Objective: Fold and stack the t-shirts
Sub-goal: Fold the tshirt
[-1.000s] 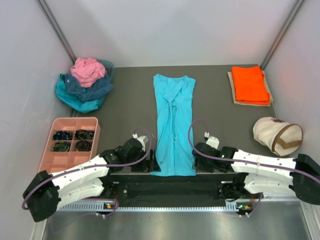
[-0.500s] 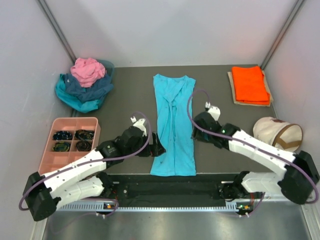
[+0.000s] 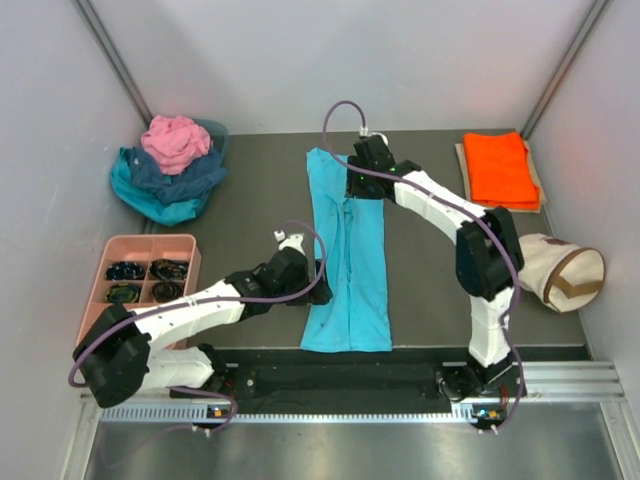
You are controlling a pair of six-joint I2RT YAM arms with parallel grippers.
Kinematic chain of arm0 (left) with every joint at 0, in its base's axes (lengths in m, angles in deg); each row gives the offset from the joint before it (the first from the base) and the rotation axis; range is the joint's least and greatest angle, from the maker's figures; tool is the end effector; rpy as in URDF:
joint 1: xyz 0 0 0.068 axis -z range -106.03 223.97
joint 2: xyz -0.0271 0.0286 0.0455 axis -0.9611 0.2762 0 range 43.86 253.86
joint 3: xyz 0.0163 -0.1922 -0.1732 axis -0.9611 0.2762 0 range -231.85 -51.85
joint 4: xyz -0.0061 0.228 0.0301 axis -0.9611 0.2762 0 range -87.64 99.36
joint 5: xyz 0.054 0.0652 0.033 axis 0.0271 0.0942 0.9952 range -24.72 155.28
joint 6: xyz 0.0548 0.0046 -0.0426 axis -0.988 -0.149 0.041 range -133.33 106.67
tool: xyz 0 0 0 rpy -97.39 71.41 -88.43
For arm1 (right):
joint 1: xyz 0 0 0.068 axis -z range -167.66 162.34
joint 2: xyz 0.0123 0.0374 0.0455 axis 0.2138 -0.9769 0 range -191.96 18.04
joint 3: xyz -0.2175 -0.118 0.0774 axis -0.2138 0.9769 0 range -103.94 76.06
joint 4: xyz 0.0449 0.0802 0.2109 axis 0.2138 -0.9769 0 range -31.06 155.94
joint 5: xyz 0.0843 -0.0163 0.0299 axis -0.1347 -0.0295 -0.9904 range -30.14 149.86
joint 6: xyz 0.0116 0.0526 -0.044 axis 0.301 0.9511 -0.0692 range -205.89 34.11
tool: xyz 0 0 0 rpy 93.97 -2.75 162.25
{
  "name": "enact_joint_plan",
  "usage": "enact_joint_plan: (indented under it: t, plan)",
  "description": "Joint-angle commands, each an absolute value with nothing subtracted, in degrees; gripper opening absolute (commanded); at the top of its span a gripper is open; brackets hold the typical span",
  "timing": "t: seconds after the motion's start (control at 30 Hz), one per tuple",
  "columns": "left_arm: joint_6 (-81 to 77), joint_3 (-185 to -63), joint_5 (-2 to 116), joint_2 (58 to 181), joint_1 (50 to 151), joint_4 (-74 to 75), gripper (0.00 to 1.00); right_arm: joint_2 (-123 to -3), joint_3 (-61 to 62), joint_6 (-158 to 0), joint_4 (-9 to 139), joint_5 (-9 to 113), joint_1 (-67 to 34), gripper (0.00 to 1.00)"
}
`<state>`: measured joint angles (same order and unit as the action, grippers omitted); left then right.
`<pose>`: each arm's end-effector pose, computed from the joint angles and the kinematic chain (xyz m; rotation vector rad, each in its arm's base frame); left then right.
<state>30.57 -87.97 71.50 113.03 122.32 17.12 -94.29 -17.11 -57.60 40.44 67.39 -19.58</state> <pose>0.1564 -0.1664 0.1858 0.0446 2.4910 -0.5990 0.3661 0.2193 0.2406 -0.0100 2.3710 0.3616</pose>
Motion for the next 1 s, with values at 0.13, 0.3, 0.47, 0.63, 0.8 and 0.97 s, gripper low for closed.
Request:
enact_joint_plan:
  t: [0.13,0.3,0.47,0.63,0.8,0.97]
  plan:
    - [28.42,-90.08,70.47,110.75,118.45,15.10,0.99,-109.48,-39.49,-66.38,33.34,63.29,-17.54,0.45]
    - [28.86,-89.29,71.00,108.38,116.42,16.07,0.99,-114.93,-43.65,-67.69,31.66,60.30,-17.28,0.42]
    - [29.21,-89.29,71.70,105.56,113.17,17.21,0.99,-117.31,-45.23,-69.19,31.22,58.02,-17.28,0.42]
    - [29.21,-89.11,70.65,105.29,111.06,17.13,0.99,-118.10,-45.76,-70.60,32.10,55.56,-17.36,0.41]
    - [29.30,-89.20,69.51,106.53,110.97,16.34,0.99,-119.33,-47.86,-71.12,31.75,53.97,-17.28,0.42]
    - [29.21,-89.47,69.06,107.58,110.71,16.07,0.99,-120.47,-48.48,-71.13,31.23,53.09,-17.36,0.42]
